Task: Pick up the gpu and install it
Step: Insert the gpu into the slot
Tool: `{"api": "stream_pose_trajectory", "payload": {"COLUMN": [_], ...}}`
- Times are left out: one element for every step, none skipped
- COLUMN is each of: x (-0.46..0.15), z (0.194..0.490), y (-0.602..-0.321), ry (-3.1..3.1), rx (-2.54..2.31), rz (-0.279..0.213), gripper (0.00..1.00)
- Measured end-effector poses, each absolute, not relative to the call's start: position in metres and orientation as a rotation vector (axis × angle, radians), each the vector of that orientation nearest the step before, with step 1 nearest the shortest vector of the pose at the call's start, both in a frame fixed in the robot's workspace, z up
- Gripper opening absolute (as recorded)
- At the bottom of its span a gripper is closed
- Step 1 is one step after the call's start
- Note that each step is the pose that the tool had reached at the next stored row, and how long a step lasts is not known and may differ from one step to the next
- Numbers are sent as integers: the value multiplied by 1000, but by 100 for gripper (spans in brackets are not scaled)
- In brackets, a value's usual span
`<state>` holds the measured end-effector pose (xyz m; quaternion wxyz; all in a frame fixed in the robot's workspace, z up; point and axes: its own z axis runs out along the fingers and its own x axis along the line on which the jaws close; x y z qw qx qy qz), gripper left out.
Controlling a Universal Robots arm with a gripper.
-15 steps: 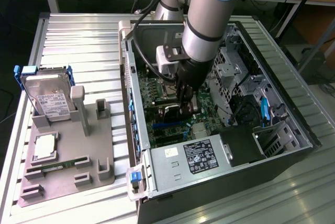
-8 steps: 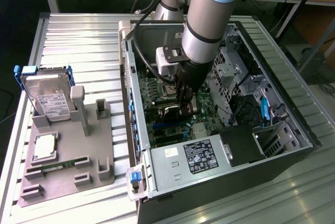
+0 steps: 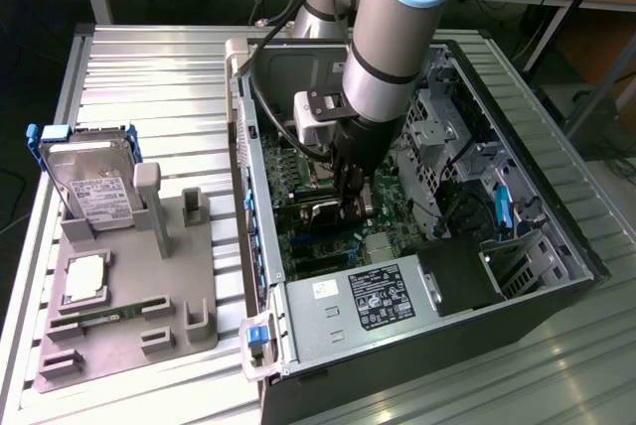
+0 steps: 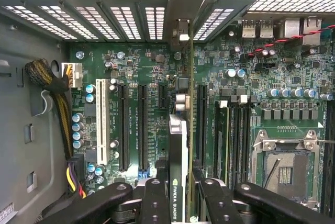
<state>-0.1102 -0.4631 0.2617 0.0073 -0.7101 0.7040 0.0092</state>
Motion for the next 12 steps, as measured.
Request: {"api": "stream_pose_trajectory", "payload": {"x": [-111, -111, -111, -111, -111, -111, -111, -111, -111, -111, -111, -111], "z": [262, 261, 261, 262, 262, 262, 262, 262, 262, 261, 261, 261], "y": [-463, -463, -463, -463, -463, -463, -463, -462, -461, -461, -461, -460], "ry": [2201, 2201, 2201, 2201, 2201, 2201, 2201, 2201, 2201, 2201, 2201, 2201], "rx": [-2221, -2221, -2220, -2221, -2221, -2221, -2221, -2220, -2220, -2221, -2221, -2221], "rz": [29, 29, 29, 28, 28, 28, 28, 28, 29, 29, 28, 28], "gripper": [27, 27, 27, 27, 27, 27, 27, 27, 27, 27, 27, 27]}}
